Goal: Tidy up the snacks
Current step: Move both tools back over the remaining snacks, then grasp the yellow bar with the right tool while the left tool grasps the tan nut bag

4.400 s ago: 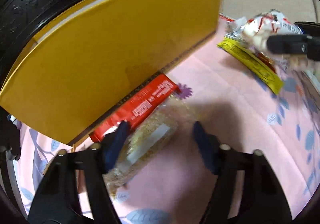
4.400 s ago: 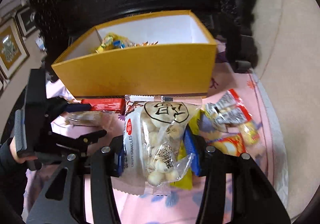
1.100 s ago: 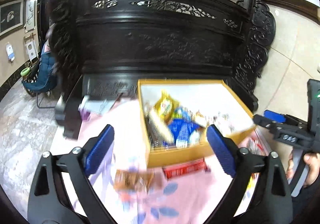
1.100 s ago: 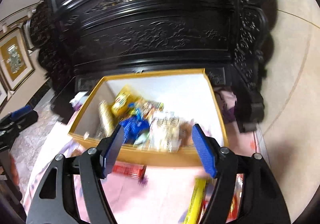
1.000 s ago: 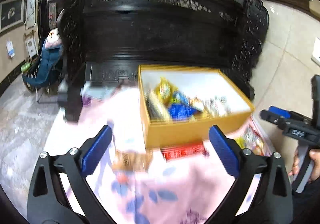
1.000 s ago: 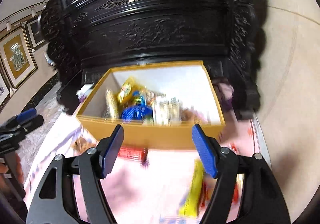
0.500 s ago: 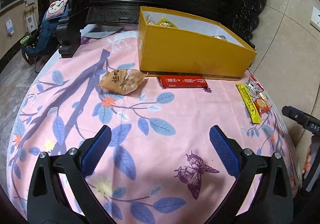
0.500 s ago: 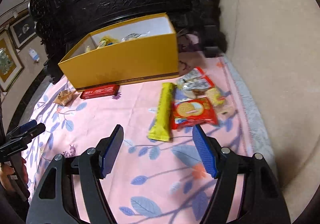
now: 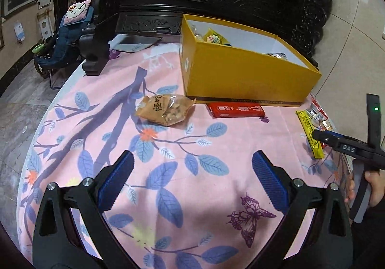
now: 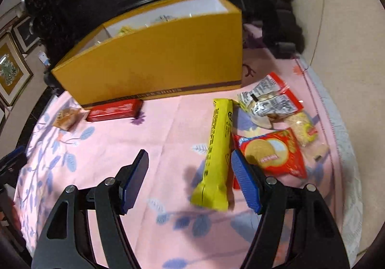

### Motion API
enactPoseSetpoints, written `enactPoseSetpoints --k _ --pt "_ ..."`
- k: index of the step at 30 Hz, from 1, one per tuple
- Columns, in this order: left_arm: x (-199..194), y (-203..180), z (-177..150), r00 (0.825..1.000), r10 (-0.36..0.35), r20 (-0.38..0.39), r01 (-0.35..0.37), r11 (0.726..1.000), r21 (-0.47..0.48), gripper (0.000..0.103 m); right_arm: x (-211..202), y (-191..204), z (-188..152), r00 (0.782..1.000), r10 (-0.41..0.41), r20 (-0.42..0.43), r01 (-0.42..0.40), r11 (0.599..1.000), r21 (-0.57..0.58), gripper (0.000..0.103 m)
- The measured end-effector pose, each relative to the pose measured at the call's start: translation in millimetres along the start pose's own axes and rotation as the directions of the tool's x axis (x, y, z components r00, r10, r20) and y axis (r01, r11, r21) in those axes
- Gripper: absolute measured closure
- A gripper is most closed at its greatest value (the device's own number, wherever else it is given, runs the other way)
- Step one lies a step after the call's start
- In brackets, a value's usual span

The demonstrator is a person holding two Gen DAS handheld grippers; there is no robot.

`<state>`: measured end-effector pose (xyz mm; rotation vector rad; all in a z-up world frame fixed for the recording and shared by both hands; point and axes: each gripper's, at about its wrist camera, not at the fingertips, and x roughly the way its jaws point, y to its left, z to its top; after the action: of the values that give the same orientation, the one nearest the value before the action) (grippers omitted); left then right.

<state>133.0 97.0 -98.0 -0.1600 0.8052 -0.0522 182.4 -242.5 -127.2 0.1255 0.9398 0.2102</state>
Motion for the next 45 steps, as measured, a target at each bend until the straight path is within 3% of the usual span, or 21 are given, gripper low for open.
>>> enactPoseSetpoints --k 10,15,18,20,23,28,37,40,45 --pt "3 13 0 1.0 0.013 -0.005 -0.013 0.999 -0.029 0.003 34 -1 5 0.997 -0.057 -0.052 0.056 0.998 -0.015 0.031" --pt "1 16 1 1.0 0.009 -0.006 -0.009 0.999 -0.039 0.003 41 12 1 0.99 -0.127 -0.054 0.124 0.991 -0.059 0.034" --pt "-1 17 0 1.0 0.009 -0.007 -0.01 0.999 -0.039 0.003 41 15 -1 0.985 -0.165 -0.043 0.162 0.984 -0.071 0.047" --pt "-1 17 1 1.0 0.007 -0.01 -0.008 0.999 -0.043 0.003 38 11 -1 0.984 -0.176 -0.031 0.174 0.983 -0.05 0.068" --pt "-1 16 1 1.0 0.007 -0.016 -0.008 0.999 -0.042 0.003 36 6 -1 0.984 -0.177 -0.029 0.176 0.984 -0.033 0.08" --pt "-2 7 5 1.0 0.013 -0.025 -0.013 1.0 -0.019 0.003 36 5 -2 0.985 -0.168 -0.022 0.168 0.986 -0.022 0.081" --pt "6 1 16 1.0 0.028 -0.014 -0.027 0.999 0.027 0.003 31 32 -14 0.998 -0.046 -0.047 0.042 0.996 -0.074 0.081" --pt "15 -3 23 1.0 0.011 0.015 -0.013 0.993 0.121 0.003 31 32 -14 0.998 -0.038 -0.046 0.035 0.996 -0.082 0.081" --pt "55 -1 33 0.999 0.001 -0.035 0.006 0.977 0.212 0.003 31 29 -12 0.999 -0.022 -0.046 0.018 0.997 -0.071 0.081"
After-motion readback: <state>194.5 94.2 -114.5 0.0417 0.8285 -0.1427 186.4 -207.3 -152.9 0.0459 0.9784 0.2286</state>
